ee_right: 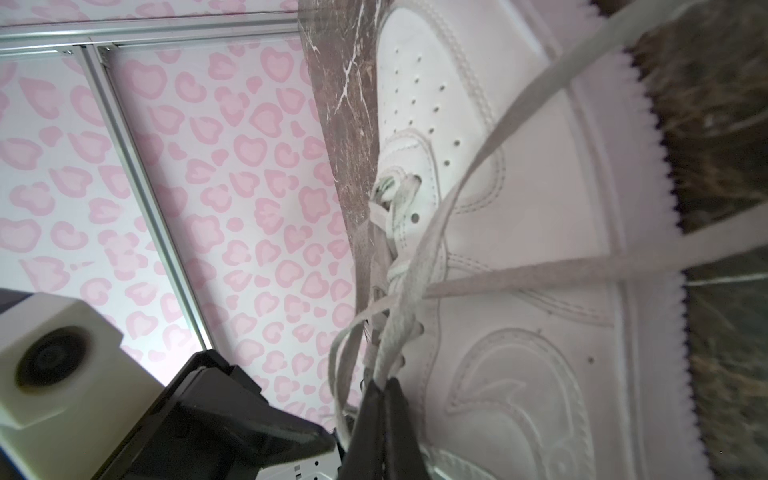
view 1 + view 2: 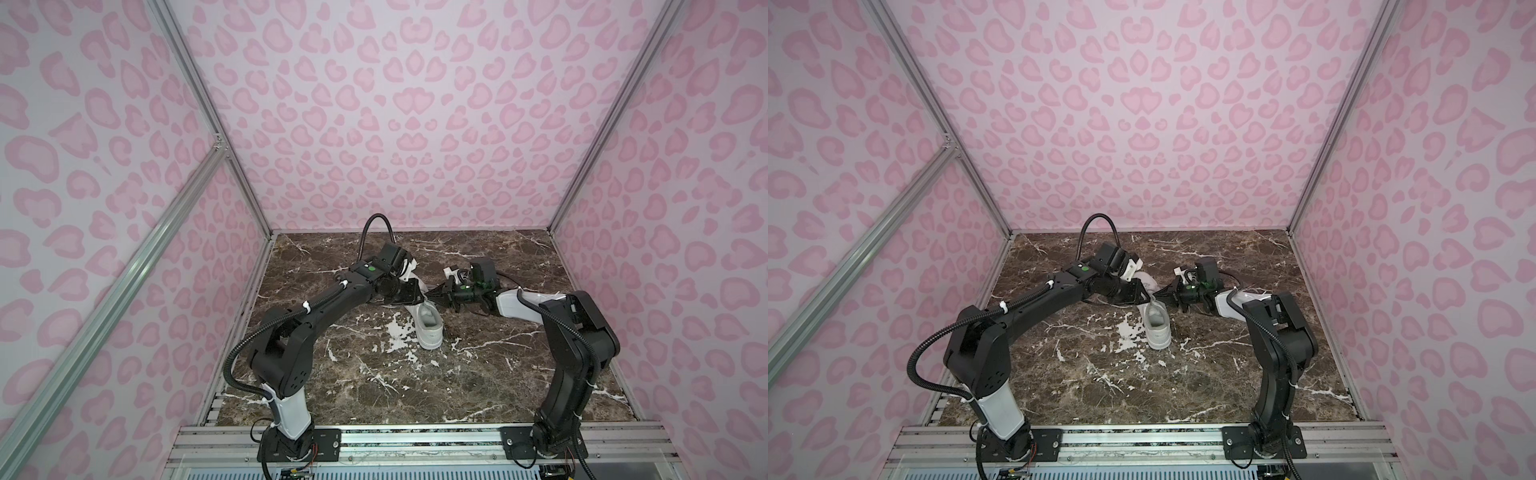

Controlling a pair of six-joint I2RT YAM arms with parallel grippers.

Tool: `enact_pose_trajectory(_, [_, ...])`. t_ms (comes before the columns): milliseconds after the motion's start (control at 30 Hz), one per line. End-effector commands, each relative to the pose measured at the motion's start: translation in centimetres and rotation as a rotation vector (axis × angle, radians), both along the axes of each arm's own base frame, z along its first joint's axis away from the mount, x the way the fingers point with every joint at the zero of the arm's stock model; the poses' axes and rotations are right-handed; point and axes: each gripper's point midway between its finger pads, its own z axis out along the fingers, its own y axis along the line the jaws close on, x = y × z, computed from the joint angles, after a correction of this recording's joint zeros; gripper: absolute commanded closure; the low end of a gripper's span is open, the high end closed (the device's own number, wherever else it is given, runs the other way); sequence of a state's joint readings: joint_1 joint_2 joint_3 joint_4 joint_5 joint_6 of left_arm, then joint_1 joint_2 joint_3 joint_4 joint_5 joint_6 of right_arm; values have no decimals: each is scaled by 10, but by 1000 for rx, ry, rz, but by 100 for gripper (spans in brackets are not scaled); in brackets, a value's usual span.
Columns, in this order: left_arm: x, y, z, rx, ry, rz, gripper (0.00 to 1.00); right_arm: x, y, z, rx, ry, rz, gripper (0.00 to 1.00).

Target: Tie the shoes

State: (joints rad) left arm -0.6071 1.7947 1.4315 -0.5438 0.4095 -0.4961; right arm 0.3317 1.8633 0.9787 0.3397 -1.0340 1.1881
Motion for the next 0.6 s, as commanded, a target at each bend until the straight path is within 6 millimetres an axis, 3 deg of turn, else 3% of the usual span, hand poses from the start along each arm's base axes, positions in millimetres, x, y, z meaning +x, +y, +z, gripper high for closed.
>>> enact_pose_trajectory(0, [6, -4, 4, -15, -13, 9, 73, 1, 5, 11, 62, -23, 14, 98])
enact_pose_trajectory(333, [11, -6, -7, -3, 13, 32, 77, 0, 6, 15, 93, -23, 11, 98])
enact_pose_trajectory(567, [12, -6, 3, -18, -11, 36, 76, 28, -2, 30, 190, -45, -72, 99])
